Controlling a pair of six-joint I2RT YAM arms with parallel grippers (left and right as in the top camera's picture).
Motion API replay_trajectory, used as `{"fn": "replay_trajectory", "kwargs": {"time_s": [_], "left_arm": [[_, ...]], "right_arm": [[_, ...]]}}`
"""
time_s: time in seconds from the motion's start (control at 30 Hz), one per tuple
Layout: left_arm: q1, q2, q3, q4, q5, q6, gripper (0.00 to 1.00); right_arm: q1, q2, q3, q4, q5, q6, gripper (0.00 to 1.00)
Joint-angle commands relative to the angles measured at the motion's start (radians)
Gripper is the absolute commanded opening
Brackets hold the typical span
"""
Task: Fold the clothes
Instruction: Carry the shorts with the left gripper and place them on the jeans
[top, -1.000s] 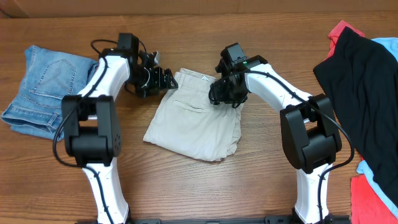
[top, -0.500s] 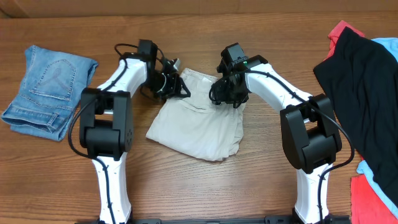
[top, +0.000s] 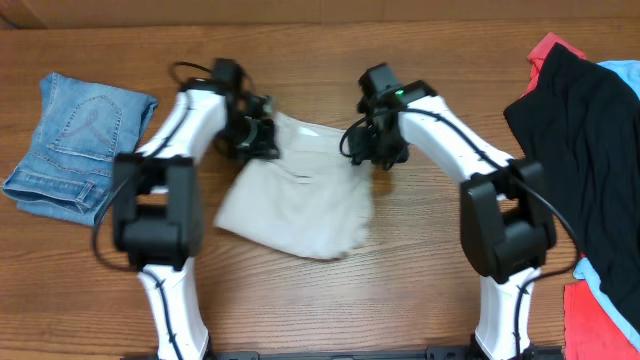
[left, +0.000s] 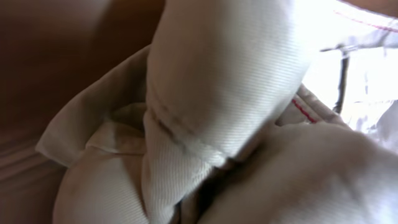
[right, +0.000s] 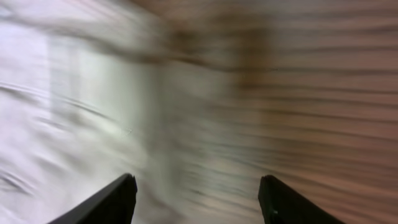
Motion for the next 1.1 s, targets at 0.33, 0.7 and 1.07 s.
{"fn": "replay_trajectory", "kwargs": {"time_s": [0.33, 0.7, 1.07], "left_arm": [[0.328, -0.376, 0.005, -0.021, -0.641, 0.152, 0.04], [0.488, -0.37, 0.077, 0.083, -0.586, 0.195, 0.04], [0.527, -0.302, 0.129, 0.279, -0.518, 0.296, 0.04]], "right_arm": [[-0.095, -0.275, 0.077, -0.095, 0.066, 0.011, 0.67], [-0.095, -0.275, 0.077, -0.121, 0.065, 0.011, 0.67], [-0.095, -0.275, 0.077, -0.146, 0.066, 0.011, 0.67]]}}
